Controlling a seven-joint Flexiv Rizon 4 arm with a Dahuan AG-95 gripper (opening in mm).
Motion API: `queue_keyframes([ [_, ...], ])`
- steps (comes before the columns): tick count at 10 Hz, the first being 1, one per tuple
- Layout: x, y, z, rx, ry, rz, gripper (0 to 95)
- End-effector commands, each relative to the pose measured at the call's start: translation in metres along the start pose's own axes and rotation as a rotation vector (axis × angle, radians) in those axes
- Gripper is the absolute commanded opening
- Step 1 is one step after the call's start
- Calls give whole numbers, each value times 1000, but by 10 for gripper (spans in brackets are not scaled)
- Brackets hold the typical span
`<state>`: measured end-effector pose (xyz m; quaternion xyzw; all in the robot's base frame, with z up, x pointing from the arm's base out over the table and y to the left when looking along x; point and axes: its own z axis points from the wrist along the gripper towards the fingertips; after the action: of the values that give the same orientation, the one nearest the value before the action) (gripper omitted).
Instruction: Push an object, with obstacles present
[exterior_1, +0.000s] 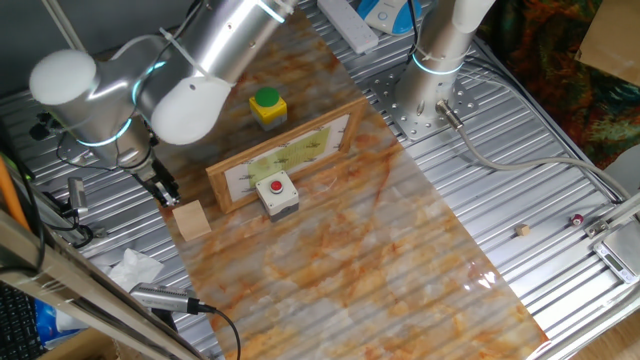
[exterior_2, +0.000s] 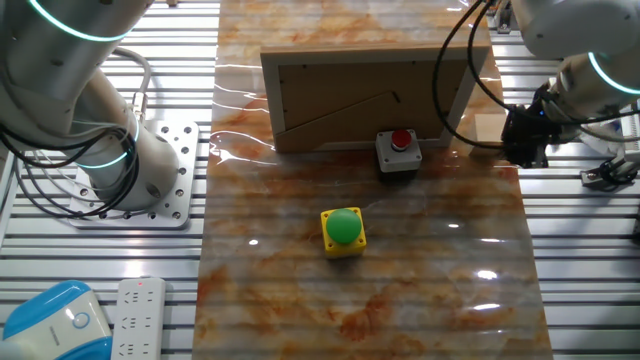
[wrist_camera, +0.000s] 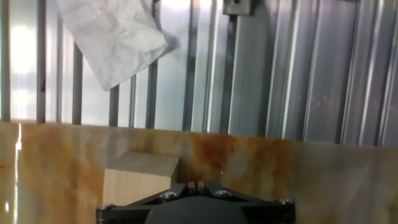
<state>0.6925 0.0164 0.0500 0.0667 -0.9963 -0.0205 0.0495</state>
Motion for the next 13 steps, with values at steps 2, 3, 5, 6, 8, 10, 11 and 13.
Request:
queue_keyframes([
  [2,0,0,0,-2,-21,-28,0],
  [3,0,0,0,-2,-27,-29,0],
  [5,0,0,0,-15,-21,-22,0],
  [6,0,0,0,-25,-20,-17,0],
  [8,0,2,1,-26,-24,2,0],
  [10,-1,10,4,-26,-24,16,0],
  [11,0,13,5,-27,-25,22,0],
  [13,4,18,7,-24,-27,23,0],
])
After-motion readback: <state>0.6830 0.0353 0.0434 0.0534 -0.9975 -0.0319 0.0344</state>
